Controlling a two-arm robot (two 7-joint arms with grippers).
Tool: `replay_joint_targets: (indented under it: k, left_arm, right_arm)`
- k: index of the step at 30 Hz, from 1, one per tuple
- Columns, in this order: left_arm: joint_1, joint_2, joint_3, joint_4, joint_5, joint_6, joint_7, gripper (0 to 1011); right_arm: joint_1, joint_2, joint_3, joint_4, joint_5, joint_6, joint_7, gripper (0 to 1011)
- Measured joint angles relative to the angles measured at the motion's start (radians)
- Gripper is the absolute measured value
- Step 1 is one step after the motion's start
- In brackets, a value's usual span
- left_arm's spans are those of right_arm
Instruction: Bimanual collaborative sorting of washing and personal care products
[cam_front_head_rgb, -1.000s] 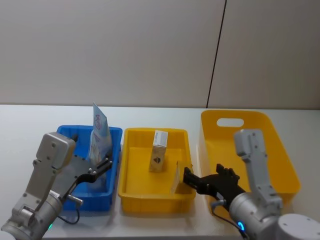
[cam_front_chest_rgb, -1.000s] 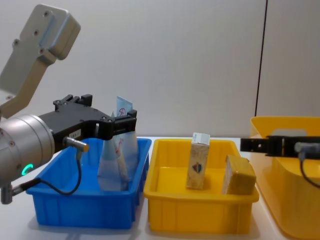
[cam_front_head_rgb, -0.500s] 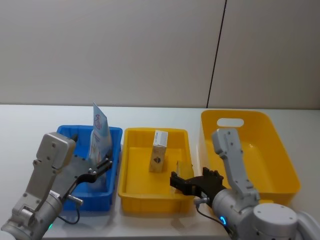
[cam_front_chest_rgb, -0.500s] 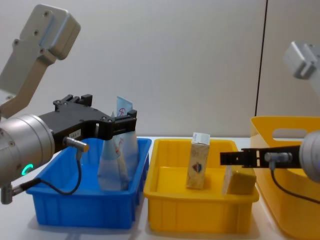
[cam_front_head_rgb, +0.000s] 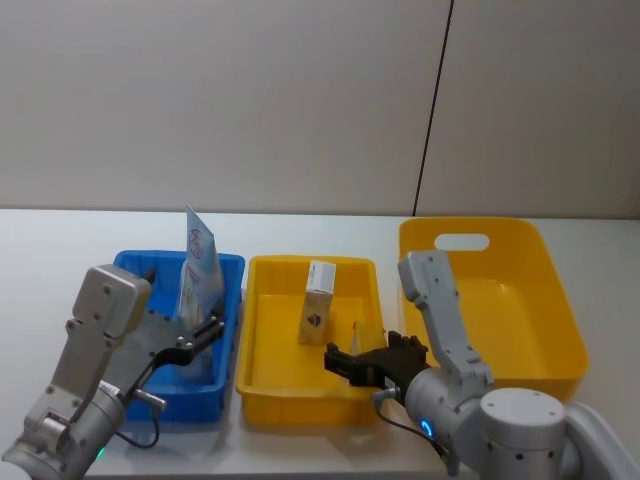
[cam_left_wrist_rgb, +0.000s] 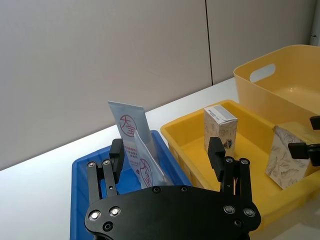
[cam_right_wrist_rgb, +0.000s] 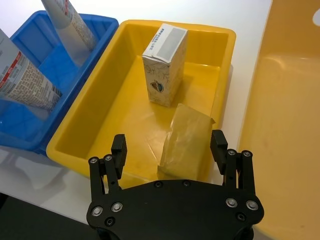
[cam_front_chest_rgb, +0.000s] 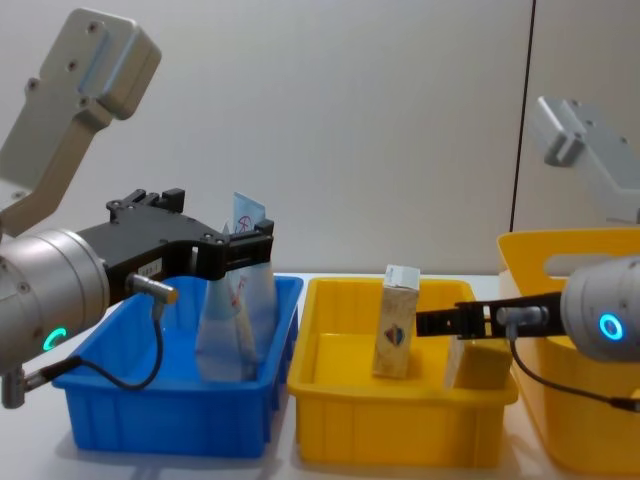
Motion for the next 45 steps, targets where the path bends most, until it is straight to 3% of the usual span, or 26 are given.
replay_joint_targets:
  k: [16,34,45]
  left_arm:
    - [0.000,0.000,0.000,0.000,0.000,0.000,0.000,1001]
    - [0.000,0.000,0.000,0.000,0.000,0.000,0.000,1001]
    - [0.000,0.000,0.000,0.000,0.000,0.000,0.000,1001]
  right_arm:
    - [0.030,-0.017,-0.002,0.028,-0.016,0.030,0.000,1006]
    - [0.011,-0.012,0.028,-0.079,-0.022,0.124,-0.013,1006]
    - [0.013,-0.044,0.069,-0.123,-0.004,0.204,-0.027,1006]
